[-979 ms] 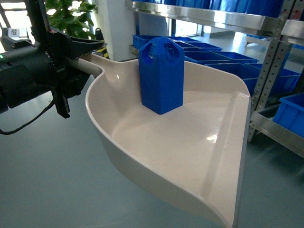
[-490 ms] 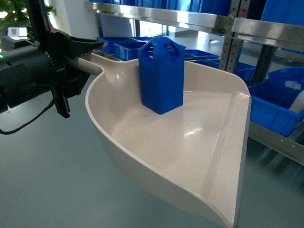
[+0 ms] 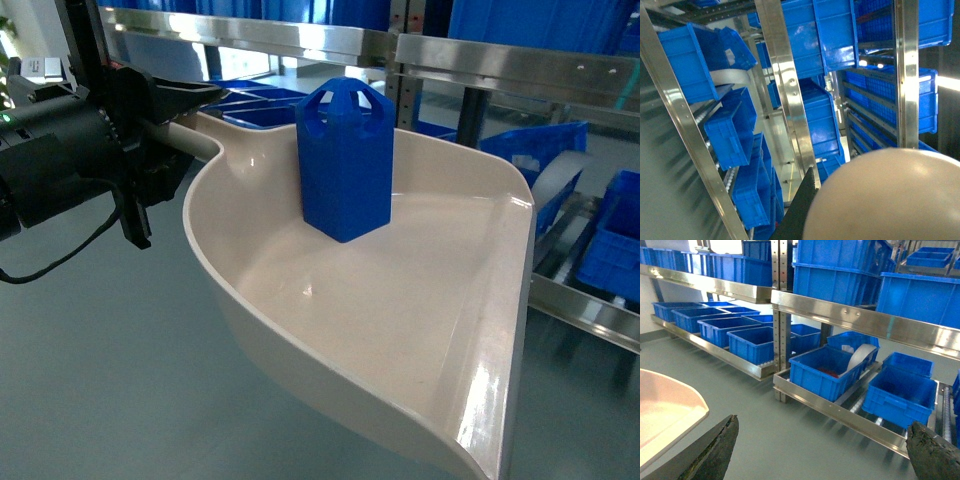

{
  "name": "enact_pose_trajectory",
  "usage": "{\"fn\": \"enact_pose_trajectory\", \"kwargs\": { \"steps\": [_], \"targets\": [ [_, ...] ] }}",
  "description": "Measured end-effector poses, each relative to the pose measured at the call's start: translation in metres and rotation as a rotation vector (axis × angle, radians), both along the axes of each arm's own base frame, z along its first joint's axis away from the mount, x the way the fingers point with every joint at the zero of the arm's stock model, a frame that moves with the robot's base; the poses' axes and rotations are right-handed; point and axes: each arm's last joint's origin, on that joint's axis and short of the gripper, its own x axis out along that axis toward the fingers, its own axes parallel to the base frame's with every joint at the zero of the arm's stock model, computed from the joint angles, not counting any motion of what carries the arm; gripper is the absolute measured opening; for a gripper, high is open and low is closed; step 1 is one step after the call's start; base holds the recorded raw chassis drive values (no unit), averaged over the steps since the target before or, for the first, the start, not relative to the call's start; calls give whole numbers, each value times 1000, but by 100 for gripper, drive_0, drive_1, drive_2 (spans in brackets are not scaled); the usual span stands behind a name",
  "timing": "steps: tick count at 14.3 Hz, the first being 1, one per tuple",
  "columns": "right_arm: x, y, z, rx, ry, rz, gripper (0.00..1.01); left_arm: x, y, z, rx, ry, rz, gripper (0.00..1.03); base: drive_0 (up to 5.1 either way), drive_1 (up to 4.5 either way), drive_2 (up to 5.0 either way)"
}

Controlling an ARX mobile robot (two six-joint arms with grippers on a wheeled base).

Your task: Place part in tray to right shelf

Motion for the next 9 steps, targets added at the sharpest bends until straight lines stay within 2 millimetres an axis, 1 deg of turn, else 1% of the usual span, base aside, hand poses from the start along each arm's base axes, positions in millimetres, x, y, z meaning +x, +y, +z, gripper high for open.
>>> {"fn": "enact_pose_trajectory", "kwargs": {
  "steps": [9],
  "targets": [
    [0,0,0,0,-1,0,98,0,-1,0,0,0,-2,12,-161,-161,-161]
  ]
}}
